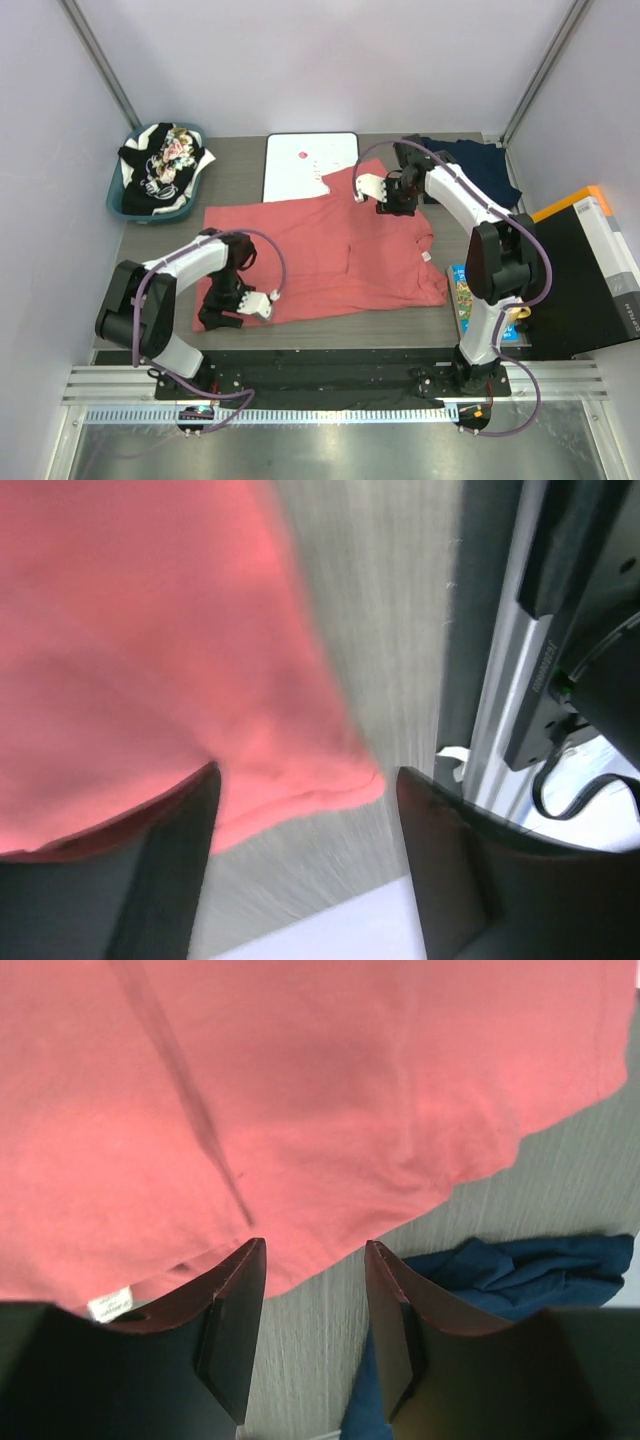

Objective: Fold and stack the t-shirts
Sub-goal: Fold the flattened tshirt in 1/3 of the way, then grap the side of the flattened tshirt furthest away from the robot with both arms

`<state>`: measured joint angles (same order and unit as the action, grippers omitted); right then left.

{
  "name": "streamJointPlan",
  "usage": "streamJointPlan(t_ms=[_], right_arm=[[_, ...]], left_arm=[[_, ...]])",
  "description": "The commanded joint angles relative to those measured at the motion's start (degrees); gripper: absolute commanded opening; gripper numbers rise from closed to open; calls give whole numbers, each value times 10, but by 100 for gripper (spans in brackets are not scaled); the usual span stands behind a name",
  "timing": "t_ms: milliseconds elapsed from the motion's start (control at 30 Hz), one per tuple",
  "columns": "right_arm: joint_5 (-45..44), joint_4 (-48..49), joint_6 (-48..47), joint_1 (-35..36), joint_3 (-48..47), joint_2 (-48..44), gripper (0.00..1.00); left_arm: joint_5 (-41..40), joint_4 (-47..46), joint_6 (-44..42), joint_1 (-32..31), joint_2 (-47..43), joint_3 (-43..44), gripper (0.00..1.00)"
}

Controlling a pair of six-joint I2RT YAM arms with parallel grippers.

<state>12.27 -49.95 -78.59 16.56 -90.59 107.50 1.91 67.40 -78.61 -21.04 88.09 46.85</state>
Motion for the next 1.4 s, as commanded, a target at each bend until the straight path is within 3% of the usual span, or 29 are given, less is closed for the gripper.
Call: streamJointPlan(t_ms=[0,67,133,200,233,333,500,733,967,1133,1367], right_arm=[[14,59,159,-13,-77,43,50],[20,78,257,-22,-133,83,51],[34,118,329,-32,-178,107,51],[29,160,442,-45,-195,139,51],[15,207,478,-48,-209,150,50],[11,250,560,-60,-270,208,49],[7,282,646,-70,-375,295,48],[11,365,705,-72,-370,341,48],[5,382,721,-66,-364,355,48],[1,384,723,-65,-364,354,48],[1,384,721,-57,-354,349,48]], left_arm=[[29,55,19,32,1,129,82],[53,73,42,45,9,195,91],[67,65,88,60,30,293,92],[65,-8,128,70,44,350,93],[55,-78,172,75,60,358,94],[7,-180,181,88,97,359,93],[-14,-213,146,138,178,408,91],[-4,-199,152,186,298,563,93],[70,-31,111,193,403,748,92],[73,42,64,195,466,801,92],[58,68,25,205,531,865,92]])
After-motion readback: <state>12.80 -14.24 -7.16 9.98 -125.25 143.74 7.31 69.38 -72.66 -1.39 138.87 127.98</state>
